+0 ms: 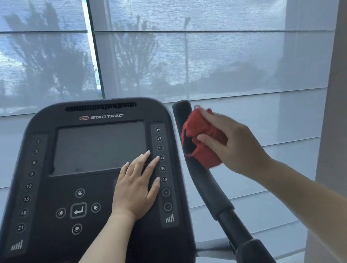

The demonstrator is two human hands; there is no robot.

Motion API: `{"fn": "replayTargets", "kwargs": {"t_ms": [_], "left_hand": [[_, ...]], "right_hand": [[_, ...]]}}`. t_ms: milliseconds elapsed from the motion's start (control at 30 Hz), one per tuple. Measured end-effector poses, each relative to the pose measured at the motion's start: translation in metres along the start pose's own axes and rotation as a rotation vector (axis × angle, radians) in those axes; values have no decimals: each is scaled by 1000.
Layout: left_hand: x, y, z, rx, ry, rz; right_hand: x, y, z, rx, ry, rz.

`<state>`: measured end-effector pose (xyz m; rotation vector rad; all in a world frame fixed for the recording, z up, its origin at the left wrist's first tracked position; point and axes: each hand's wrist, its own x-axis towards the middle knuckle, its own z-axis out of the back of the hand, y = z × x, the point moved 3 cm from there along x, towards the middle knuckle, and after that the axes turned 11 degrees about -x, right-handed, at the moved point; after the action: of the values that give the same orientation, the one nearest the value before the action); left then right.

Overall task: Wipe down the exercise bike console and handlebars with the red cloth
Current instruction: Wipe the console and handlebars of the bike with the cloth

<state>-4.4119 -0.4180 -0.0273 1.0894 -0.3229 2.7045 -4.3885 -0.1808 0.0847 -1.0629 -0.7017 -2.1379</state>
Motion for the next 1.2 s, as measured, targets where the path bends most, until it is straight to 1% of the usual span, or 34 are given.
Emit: {"fn": "replayTargets", "kwargs": {"t_ms": [67,100,200,267,333,467,500,533,600,633,767,833,900,967,1000,1100,1200], "left_hand": [[-1,-1,1,3,2,-2],[0,-1,1,5,5,-4],[0,0,0,3,9,-7],[0,1,0,-1,2,-5],[0,0,0,-8,2,-6],[-2,-3,3,7,28,5],[-4,-4,3,6,29,9],[-6,-4,2,4,32,14],[-14,-5,-2,-1,50,19],[-17,-5,-3,-2,67,16],[-18,0,-2,-12,173,36],[-18,-2,2,-52,217,60],[-21,-6,8,-123,244,77],[-26,-11,15,-231,221,106],[-27,-14,20,-303,193,131],[-28,-28,36,-537,121,198],[-27,-47,55,-635,84,176]], "right_hand": [[7,6,1,3,-47,13],[6,9,-4,7,-11,21],[-18,10,-24,21,178,-15],[-33,4,-26,39,230,-35],[-44,0,-20,17,294,-43],[-55,-3,-1,-63,508,7],[-55,-4,5,-53,522,-8],[-55,-4,11,-32,492,-35],[-56,-5,17,8,380,-88],[-59,-3,15,15,362,-103],[-76,0,5,-32,497,-153],[-77,0,14,-54,540,-134],[-76,2,23,-22,507,-96],[-75,9,27,37,425,-53],[-76,14,26,58,418,-32],[-81,23,18,57,502,5],[-82,20,25,116,477,-48]]}}
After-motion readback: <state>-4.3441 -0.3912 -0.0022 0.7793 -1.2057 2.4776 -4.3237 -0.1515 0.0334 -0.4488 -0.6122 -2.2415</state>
